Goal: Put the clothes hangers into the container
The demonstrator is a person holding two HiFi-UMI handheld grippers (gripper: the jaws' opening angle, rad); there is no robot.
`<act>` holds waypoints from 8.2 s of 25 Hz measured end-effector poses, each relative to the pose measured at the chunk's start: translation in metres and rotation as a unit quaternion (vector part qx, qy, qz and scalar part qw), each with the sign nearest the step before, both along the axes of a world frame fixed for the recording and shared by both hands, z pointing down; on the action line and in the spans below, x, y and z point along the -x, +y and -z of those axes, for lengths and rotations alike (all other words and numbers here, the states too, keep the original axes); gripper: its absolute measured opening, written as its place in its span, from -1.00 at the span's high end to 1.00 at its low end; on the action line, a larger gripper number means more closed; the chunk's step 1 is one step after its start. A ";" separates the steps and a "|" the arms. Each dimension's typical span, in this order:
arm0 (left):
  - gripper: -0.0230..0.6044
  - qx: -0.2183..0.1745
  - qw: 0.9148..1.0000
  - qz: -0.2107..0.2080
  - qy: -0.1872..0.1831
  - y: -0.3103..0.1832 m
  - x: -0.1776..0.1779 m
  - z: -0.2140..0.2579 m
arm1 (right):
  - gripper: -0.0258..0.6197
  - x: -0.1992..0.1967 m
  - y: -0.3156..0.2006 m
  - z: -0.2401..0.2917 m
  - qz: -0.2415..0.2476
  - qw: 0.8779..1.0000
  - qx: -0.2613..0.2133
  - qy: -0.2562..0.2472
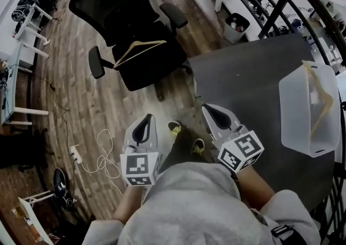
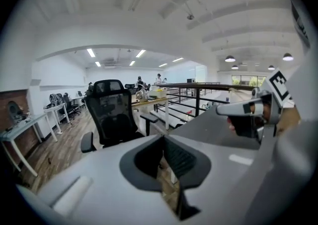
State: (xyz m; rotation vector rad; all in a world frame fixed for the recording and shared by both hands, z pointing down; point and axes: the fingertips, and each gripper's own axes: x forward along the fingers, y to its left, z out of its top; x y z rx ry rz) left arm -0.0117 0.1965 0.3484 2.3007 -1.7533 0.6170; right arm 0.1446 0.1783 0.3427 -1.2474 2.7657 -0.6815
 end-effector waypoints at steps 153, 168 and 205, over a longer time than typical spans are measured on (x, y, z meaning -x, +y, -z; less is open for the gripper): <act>0.51 0.439 0.865 0.198 -0.143 -0.389 0.303 -0.535 | 0.92 0.245 -0.440 -0.252 0.124 0.959 0.231 0.105; 0.64 0.418 0.887 0.169 -0.098 -0.388 0.313 -0.525 | 0.92 0.248 -0.438 -0.243 0.136 0.961 0.219 0.101; -0.17 0.422 0.886 0.169 -0.089 -0.309 0.294 -0.543 | 0.92 0.247 -0.377 -0.226 0.156 0.958 0.205 0.123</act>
